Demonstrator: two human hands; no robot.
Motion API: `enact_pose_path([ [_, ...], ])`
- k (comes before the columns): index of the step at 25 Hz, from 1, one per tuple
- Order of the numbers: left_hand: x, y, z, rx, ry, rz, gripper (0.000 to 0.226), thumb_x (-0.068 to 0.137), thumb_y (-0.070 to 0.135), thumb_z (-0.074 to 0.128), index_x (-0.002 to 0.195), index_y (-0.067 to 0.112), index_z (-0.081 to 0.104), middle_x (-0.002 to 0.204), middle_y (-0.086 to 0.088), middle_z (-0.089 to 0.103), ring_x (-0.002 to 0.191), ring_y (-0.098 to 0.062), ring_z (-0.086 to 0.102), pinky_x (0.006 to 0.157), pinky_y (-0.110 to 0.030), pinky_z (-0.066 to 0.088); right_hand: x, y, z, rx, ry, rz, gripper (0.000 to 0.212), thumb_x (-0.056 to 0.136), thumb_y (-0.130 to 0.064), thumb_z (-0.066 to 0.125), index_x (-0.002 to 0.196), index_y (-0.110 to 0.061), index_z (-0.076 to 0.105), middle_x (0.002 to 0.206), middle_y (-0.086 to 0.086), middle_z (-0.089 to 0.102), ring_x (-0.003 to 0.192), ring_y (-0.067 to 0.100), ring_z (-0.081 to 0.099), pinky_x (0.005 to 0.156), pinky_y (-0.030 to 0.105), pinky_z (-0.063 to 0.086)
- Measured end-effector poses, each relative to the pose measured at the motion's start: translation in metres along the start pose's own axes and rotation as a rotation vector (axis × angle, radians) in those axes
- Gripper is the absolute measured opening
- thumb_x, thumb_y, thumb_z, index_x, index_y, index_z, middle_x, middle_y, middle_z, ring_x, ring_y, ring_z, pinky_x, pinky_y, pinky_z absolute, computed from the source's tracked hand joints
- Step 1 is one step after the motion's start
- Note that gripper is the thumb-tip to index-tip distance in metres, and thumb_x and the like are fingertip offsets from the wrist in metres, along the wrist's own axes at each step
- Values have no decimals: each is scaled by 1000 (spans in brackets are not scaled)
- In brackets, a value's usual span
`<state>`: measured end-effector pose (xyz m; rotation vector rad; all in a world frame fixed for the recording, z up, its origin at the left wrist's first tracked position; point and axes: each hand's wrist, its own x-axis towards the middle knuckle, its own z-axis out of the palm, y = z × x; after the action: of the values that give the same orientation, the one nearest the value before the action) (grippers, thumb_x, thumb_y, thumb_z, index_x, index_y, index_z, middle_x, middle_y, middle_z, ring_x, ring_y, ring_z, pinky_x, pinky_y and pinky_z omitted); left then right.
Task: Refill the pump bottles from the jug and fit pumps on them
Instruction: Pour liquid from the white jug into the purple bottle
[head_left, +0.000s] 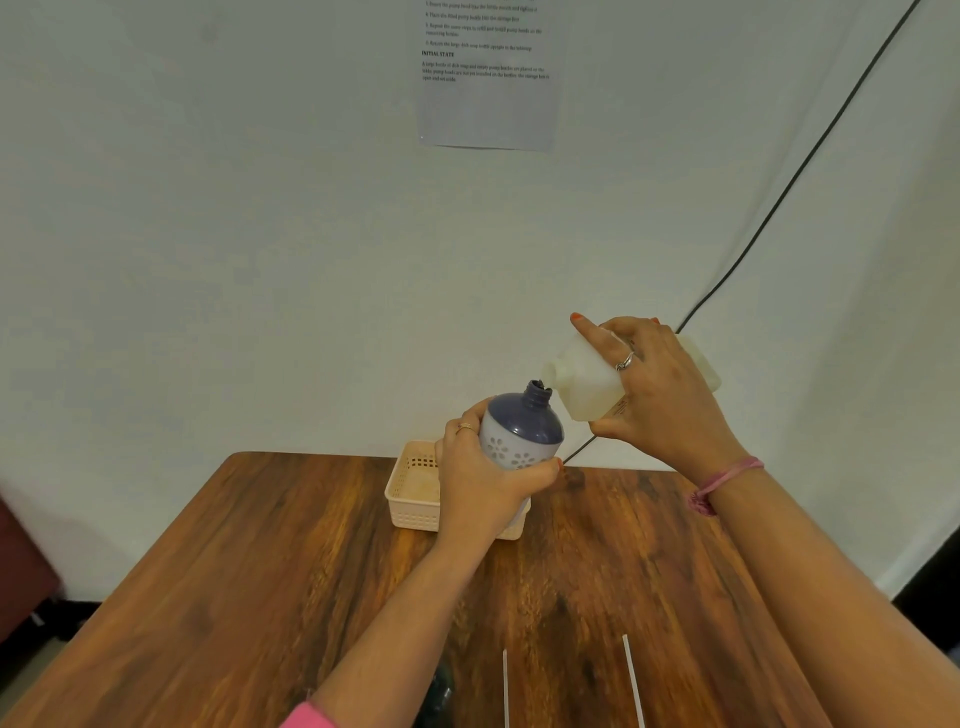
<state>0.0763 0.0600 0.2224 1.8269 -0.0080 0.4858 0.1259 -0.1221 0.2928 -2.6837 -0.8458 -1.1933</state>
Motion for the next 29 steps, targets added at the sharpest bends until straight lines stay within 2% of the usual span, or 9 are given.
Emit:
enact_pose_path([
  [5,1,0,1,12,10,-8,90,47,46,77,128,26,46,118,5,52,109,-14,51,87,-29,51,0,1,3,-2,-8,0,106,50,-22,89,143,-16,38,118,18,54,105,36,52,98,53,39],
  [20,2,-2,2,14,13,-21,89,46,46,77,128,25,47,118,4,53,109,-16,52,87,-31,52,0,3,5,-12,-7,-17,106,50,-22,88,143,-17,38,117,18,55,106,37,53,101,54,35],
  [25,2,-4,4,23,15,-29,90,46,47,78,128,27,46,118,5,53,108,-17,53,89,-37,54,0,3,5,-21,-11,-18,106,50,-22,88,143,-17,37,117,18,55,107,36,53,101,54,36],
  [29,1,-5,3,12,15,-23,89,46,46,78,127,27,47,117,5,53,108,-16,53,88,-37,54,0,2,6,-22,-10,-24,106,51,-22,88,143,-17,36,117,18,55,107,36,53,102,53,34],
])
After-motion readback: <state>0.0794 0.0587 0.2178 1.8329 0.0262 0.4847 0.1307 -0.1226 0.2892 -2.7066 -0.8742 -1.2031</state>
